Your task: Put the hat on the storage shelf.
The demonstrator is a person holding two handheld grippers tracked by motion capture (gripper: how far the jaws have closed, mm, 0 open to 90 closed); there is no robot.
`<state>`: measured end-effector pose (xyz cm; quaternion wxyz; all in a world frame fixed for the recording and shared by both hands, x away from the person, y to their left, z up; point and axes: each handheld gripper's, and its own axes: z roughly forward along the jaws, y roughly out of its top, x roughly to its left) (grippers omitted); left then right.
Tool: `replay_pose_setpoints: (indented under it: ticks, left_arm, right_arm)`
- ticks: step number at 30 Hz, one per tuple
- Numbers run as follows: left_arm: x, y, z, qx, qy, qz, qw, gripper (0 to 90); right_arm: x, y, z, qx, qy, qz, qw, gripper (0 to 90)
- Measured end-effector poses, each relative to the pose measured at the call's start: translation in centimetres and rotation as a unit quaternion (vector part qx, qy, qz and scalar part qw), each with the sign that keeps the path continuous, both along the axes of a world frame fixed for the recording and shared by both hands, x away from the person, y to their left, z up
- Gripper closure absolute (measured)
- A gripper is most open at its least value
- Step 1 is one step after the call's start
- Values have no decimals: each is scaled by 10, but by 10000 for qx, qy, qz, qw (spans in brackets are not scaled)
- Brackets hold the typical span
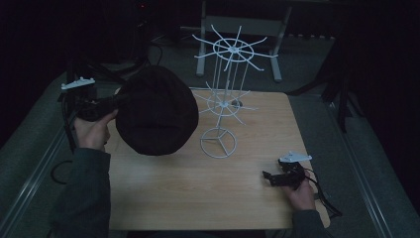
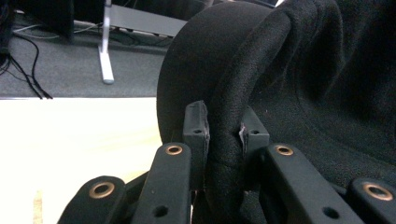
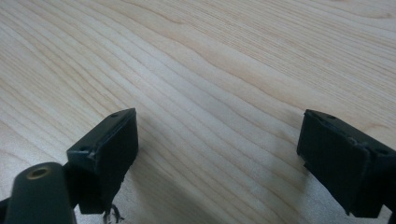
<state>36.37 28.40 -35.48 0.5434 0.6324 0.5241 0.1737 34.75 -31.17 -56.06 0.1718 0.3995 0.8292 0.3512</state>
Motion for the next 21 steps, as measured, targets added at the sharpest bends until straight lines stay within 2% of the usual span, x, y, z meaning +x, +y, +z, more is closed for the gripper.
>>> replay_pose_setpoints:
  ticks: [21]
  left_arm:
    - [1,1,9,-127,-59,10,9999,786]
  right_arm:
    - [0,0,0,-5,-1,4,10000,124]
